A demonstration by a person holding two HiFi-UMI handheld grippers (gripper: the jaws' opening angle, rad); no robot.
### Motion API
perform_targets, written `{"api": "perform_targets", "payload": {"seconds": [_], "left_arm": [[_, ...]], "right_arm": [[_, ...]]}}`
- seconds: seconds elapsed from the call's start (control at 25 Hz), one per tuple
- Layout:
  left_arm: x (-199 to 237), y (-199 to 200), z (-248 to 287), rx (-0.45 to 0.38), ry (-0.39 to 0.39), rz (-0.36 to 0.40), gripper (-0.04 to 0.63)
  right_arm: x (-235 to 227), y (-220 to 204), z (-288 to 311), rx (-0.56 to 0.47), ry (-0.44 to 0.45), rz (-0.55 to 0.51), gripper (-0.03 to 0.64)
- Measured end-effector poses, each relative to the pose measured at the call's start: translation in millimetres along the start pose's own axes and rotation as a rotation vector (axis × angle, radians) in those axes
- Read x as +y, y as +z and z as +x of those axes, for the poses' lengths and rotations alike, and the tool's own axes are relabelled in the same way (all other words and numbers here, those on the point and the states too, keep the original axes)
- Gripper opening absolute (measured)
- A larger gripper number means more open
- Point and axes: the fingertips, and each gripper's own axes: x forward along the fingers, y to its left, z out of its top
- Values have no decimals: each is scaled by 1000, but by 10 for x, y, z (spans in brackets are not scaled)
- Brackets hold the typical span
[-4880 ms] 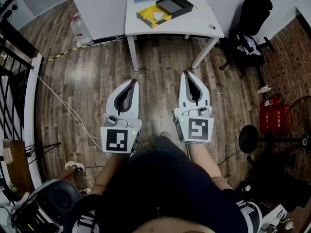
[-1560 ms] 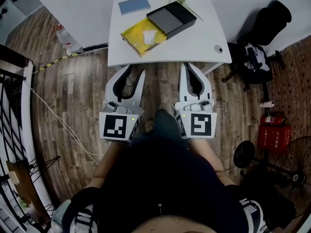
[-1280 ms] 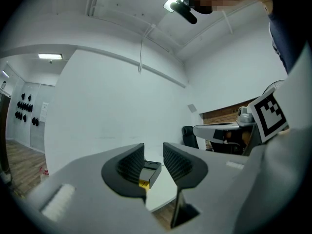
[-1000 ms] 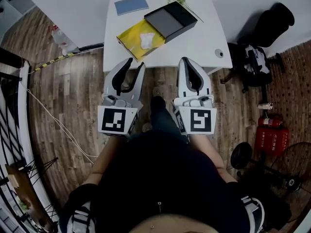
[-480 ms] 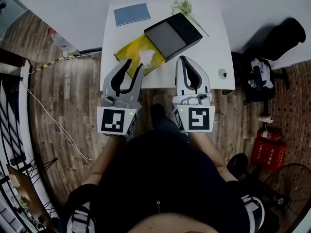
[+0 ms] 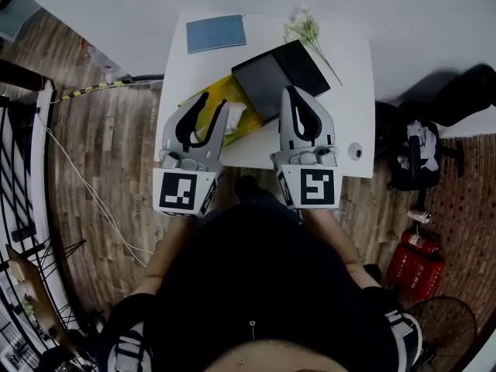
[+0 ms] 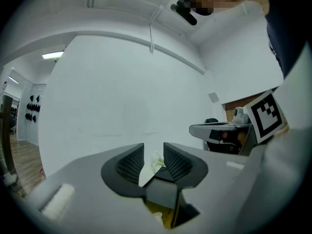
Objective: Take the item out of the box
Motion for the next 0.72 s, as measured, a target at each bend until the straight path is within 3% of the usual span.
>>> {"api": "perform_targets", "payload": {"seconds": [0.2, 0.56, 0.72], "left_arm": [[100, -52, 155, 22, 61, -11, 132], [164, -272, 258, 51, 74, -16, 132], [202, -488, 307, 82, 55, 17, 132]], "right_arm": [[-79, -101, 212, 4, 47, 7, 12], [-104, -310, 345, 53, 53, 29, 12], [-50, -473, 419, 82, 50, 25, 12]]}}
